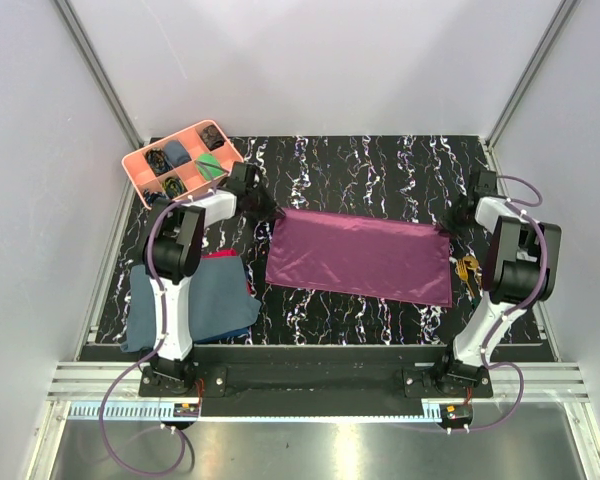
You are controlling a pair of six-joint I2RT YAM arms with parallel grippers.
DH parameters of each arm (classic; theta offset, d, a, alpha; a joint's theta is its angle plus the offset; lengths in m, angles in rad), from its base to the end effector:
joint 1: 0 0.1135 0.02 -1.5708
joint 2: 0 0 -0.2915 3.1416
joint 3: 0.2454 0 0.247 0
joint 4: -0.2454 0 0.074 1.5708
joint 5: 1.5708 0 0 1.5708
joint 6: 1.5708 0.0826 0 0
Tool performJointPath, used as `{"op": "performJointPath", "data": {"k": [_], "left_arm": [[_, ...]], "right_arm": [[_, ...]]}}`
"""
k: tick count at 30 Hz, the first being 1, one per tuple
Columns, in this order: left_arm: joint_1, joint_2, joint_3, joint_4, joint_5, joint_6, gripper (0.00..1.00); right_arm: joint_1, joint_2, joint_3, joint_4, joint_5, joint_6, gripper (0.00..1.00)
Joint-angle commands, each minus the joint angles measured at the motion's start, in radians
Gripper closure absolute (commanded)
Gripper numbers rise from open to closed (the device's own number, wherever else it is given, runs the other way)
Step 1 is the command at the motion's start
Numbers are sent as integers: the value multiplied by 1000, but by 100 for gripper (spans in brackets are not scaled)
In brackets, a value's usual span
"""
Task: Fold the napkin into a case and place the utensils inside
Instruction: Fold the rectangle-folded napkin at the center of the board.
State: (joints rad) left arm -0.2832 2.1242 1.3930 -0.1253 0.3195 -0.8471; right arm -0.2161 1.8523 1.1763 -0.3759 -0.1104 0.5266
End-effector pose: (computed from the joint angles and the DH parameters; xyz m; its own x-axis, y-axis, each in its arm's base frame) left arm 0.4647 -0.1622 0.1310 -0.8272 -0.5002 -0.2559 -0.2371 0.7237 -0.6480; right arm 0.3954 -0.0775 0.1549 -0.6530 0.6548 -0.3807 0.5644 0.7558 0.3320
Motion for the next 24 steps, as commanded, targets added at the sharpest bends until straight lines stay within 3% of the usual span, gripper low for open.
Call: {"op": "performJointPath", "data": {"k": [1, 9, 13, 14, 18, 24], "left_arm": [[32, 57, 92, -80, 44, 8, 94], [47, 16, 166, -151, 18, 103, 88], [29, -68, 158, -165, 24, 129, 81], [19, -95, 149, -178, 23, 129, 80], [-4, -307, 60, -181, 58, 114, 73], [-88, -590, -130, -177, 130, 158, 69]], "right_arm": [[-5, 47, 65, 9, 71, -48, 73], [-5, 42, 118, -24, 101, -105, 65], [-5, -37, 155, -106, 106, -122, 55], [-5, -54, 157, -129, 132, -125, 46], [-5, -129, 100, -228, 91, -146, 41], [-5, -215, -27, -248, 82, -198, 43]]}}
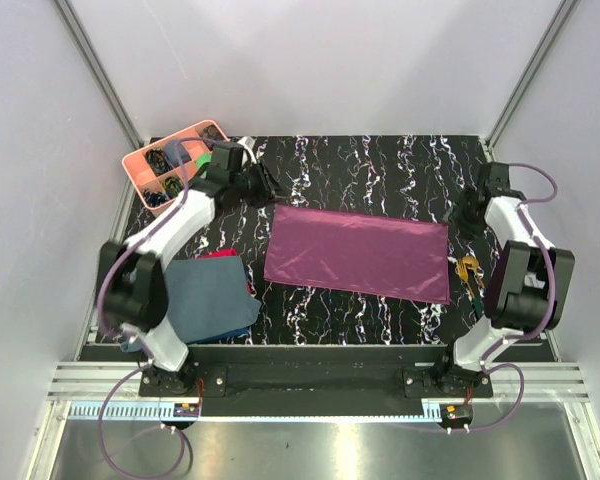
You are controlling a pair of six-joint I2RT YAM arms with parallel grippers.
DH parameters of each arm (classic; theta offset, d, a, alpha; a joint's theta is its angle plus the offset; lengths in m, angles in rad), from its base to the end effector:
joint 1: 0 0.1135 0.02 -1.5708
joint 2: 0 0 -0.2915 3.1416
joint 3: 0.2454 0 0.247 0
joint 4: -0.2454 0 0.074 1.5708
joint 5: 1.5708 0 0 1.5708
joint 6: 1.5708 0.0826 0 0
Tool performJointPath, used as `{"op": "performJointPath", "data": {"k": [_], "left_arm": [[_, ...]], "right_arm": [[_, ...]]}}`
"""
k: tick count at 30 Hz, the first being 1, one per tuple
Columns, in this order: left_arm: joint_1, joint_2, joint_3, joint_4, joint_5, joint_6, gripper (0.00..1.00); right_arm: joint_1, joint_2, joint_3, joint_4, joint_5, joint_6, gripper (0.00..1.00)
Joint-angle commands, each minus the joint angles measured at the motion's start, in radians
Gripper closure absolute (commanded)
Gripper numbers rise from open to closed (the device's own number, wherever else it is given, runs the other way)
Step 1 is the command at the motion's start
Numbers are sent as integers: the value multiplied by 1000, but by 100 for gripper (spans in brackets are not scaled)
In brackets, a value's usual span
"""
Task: Fold the napkin into a case and place the utensils inside
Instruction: Fold the rectangle-folded napkin at the center of the board.
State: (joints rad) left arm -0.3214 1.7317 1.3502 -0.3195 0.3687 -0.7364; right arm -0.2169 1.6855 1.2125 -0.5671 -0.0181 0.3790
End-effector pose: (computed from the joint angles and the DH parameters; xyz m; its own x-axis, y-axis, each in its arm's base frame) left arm 0.3956 -0.1631 0.2703 -0.8268 -0.3850 -0.4101 0.0009 0.7281 -0.6855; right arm 0.3648 -0.0789 0.2123 -0.7062 0.5344 -0.4644 0.5032 0.8403 0.2018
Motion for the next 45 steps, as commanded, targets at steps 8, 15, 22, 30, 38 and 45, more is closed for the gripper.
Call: {"op": "performJointPath", "data": {"k": [8, 15, 22, 30, 38, 45], "left_arm": [[-88, -444, -330, 19, 113, 84, 68], [-88, -474, -381, 17, 142, 86, 68], [-90, -472, -365, 19, 144, 89, 68], [-90, -445, -367, 25, 138, 81, 69], [-102, -439, -362, 33, 118, 60, 69], [-130, -406, -358, 39, 119, 52, 70]], "right_arm": [[-4, 48, -102, -47, 1, -92, 43], [-4, 92, -129, -30, 10, -104, 44], [-3, 146, -152, -27, -11, -101, 56], [11, 112, -153, -2, -6, -103, 80], [11, 63, -130, 4, 64, -117, 100], [7, -36, -87, -27, 217, -156, 100]]}}
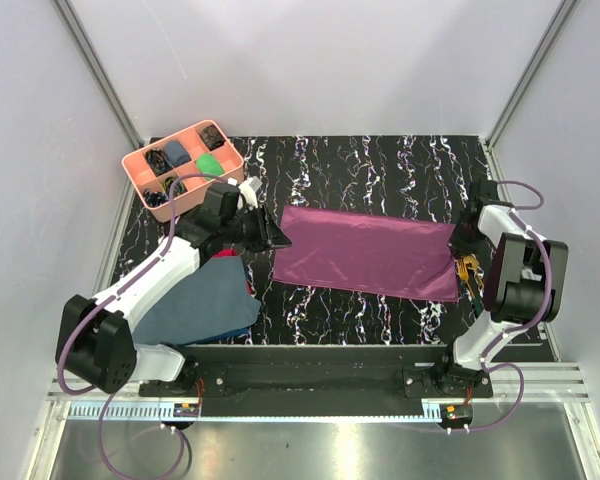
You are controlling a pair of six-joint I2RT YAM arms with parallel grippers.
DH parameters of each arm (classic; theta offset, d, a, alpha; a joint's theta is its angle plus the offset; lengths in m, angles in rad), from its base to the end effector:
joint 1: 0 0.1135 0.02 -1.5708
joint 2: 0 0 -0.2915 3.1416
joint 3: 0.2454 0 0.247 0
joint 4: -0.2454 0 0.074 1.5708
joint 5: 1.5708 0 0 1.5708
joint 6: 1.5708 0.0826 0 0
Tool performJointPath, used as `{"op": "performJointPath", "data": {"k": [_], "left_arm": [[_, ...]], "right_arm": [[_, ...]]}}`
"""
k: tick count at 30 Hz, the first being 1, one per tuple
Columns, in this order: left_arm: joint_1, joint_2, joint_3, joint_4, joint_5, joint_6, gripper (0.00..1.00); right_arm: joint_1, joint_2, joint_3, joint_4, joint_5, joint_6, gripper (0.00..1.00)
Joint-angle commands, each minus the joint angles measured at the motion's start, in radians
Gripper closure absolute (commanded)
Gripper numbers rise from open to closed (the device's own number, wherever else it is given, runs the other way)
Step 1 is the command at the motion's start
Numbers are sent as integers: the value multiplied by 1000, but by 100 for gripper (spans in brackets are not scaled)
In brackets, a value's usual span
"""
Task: Fold the napkin into a case and place the utensils inside
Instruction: Fold the rectangle-folded napkin at the center of the board.
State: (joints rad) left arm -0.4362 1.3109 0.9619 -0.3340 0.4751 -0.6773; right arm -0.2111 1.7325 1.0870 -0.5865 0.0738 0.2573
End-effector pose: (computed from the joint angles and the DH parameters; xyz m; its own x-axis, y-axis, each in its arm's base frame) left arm 0.2606 -0.1632 0.2766 -0.8828 -0.2034 -0.4235 0.1849 0.6784 -0.7111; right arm 0.3374 -0.0785 0.1575 -0.8326 0.4380 -0.3391 0.4599 0.8878 0.0173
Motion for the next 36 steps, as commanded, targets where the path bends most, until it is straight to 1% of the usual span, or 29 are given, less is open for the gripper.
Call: {"op": "performJointPath", "data": {"k": [1, 6, 9, 10, 13, 14, 16, 17, 20, 27, 36], "left_arm": [[-16, 13, 28, 53, 14, -7, 69], [-18, -4, 9, 59, 2, -4, 69], [-18, -13, -8, 69, -6, -2, 69], [-18, -15, -11, 75, -10, -1, 69], [-16, -6, -15, 84, -15, -1, 69], [-16, -4, -14, 84, -15, 1, 69], [-15, -2, -14, 84, -21, 1, 70], [-13, -4, -15, 85, -24, 1, 70], [-12, -10, -22, 82, -32, 2, 69], [-6, -19, -34, 72, -53, 8, 70], [11, -22, -78, 73, -125, 12, 70]], "right_arm": [[1, -90, 47, -18, 133, -38, 100], [9, -143, 50, -21, 84, -38, 100], [56, -178, 42, -22, 26, -21, 100], [108, -188, 44, -29, 20, -15, 100], [205, -206, 65, -45, -14, 39, 100], [301, -205, 73, -44, -55, 55, 100], [372, -182, 105, -41, -100, 124, 100], [428, -157, 128, -36, -138, 147, 100], [536, -107, 178, -6, -177, 239, 100], [650, 30, 280, 73, -276, 358, 100], [725, 125, 416, 102, -361, 407, 100]]}}
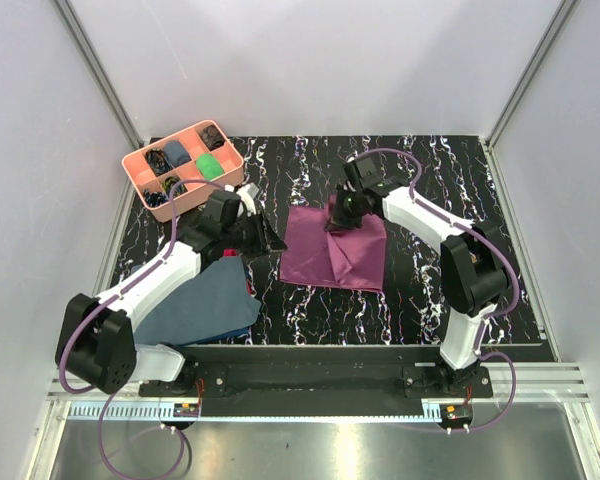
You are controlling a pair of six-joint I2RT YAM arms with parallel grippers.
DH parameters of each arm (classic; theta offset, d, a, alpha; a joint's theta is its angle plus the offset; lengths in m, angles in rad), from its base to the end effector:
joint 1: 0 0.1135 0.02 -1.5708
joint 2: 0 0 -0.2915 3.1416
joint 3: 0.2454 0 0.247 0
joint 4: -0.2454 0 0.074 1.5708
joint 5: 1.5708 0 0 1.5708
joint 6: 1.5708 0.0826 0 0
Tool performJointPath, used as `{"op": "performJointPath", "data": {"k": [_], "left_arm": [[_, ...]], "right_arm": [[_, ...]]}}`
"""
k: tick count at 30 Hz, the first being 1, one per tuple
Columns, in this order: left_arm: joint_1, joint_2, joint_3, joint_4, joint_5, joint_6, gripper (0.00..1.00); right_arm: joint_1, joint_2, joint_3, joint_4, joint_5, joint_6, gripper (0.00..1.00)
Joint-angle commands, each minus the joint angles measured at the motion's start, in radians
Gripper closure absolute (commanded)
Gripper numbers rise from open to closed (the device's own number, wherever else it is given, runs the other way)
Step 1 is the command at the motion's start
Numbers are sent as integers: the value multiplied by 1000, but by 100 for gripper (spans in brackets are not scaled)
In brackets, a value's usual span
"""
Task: Fold the napkin into a case and place the utensils inside
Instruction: Fold the rectangle-folded napkin at the center of the board.
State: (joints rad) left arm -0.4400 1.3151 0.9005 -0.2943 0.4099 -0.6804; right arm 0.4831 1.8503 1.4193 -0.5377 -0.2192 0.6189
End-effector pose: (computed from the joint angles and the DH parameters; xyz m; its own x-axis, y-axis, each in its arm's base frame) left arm 0.2605 -0.1590 0.2564 -0.8758 -0.2254 -0.4268 0.1459 0.7193 -0.6792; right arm 0.3731 0.2160 0.2207 -0.9208 0.1564 -0.3574 -0.0347 0.8795 0.4745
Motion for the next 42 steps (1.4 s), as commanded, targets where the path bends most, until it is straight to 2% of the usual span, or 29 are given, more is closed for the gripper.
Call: {"op": "performJointPath", "data": {"k": [1, 14, 35, 39, 40, 41, 42], "left_arm": [[20, -22, -23, 34, -65, 16, 70], [27, 156, -6, 63, -106, -19, 73], [27, 154, -54, 75, -144, -21, 73], [27, 150, -61, 76, -146, -19, 73], [27, 148, -66, 78, -148, -19, 73], [27, 142, -68, 80, -154, -18, 70], [29, 138, -66, 77, -155, -16, 69]], "right_arm": [[37, 13, 89, 54, -80, 50, 100], [66, 181, 179, 105, -118, 94, 100], [69, 345, 267, 163, -183, 143, 100], [71, 371, 286, 174, -257, 142, 100], [71, 375, 302, 177, -281, 131, 97], [69, 366, 303, 174, -301, 118, 89], [63, 345, 296, 174, -318, 99, 71]]}}
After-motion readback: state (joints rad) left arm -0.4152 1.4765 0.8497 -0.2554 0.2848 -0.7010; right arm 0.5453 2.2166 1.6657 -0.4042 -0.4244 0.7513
